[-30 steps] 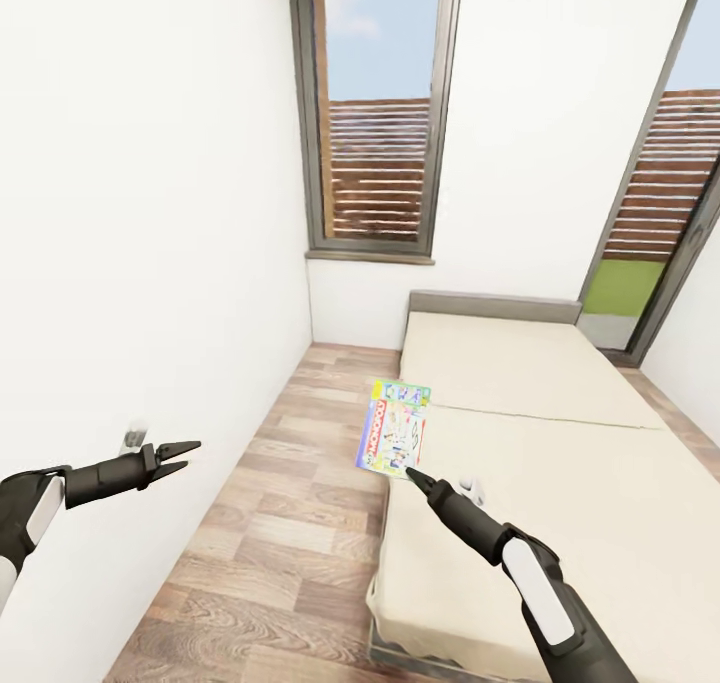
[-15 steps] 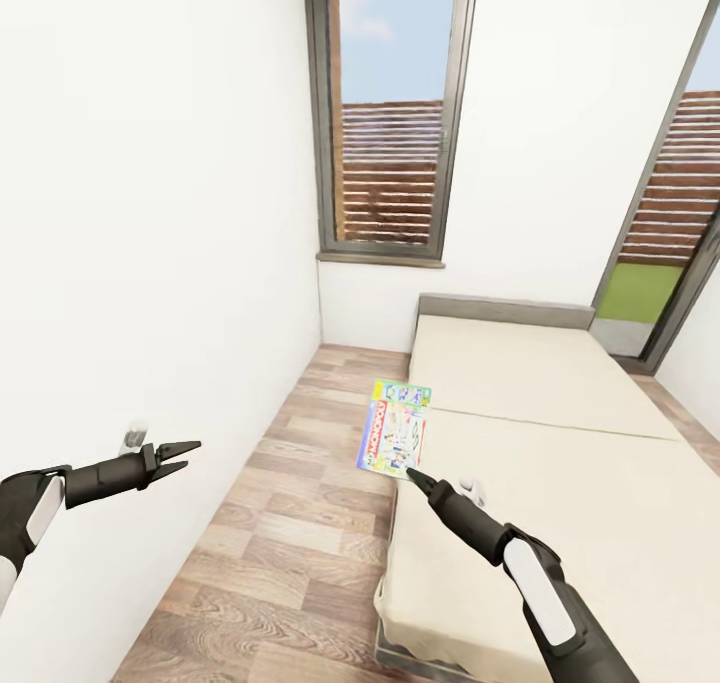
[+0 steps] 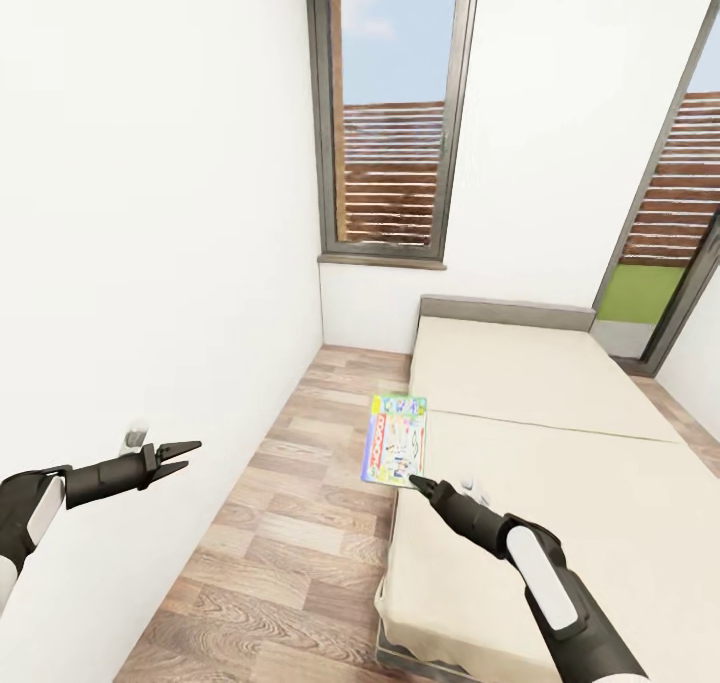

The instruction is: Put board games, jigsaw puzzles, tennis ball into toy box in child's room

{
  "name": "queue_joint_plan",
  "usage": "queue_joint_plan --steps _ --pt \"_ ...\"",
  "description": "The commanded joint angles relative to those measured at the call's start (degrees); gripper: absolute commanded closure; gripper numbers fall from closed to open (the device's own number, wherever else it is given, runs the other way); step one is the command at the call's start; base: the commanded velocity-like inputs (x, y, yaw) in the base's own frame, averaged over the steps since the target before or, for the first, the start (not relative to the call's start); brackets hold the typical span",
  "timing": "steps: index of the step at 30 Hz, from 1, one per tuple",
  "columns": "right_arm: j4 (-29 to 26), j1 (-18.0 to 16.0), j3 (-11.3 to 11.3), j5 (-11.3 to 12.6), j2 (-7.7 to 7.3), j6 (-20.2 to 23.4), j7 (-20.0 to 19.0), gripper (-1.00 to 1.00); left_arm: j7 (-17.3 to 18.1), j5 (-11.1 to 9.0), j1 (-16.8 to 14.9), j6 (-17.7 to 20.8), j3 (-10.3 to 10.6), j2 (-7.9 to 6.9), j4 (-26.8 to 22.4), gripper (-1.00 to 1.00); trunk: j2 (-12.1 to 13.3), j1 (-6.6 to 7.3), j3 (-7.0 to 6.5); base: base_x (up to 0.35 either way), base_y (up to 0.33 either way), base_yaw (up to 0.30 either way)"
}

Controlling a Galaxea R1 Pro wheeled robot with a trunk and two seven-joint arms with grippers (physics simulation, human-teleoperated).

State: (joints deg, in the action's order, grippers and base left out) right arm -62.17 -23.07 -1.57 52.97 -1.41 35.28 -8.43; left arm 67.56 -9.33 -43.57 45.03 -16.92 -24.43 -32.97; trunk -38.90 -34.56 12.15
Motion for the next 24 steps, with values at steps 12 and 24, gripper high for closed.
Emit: queue_joint_plan --steps 12,24 --pt "-1.61 0.22 -0.07 -0.02 0.09 0.14 0.7 1.0 0.04 -0.16 -0.05 0.35 -0.13 0.17 0.01 -1.0 -0.07 -0.01 0.09 -0.188 0.0 0.0" --pt "-5.73 0.57 -0.75 -0.06 0.15 0.44 1.18 1.0 0.03 -0.08 -0.04 0.41 -0.13 0.18 0.01 -1.0 -0.07 -0.01 0.0 -0.265 -0.089 0.081"
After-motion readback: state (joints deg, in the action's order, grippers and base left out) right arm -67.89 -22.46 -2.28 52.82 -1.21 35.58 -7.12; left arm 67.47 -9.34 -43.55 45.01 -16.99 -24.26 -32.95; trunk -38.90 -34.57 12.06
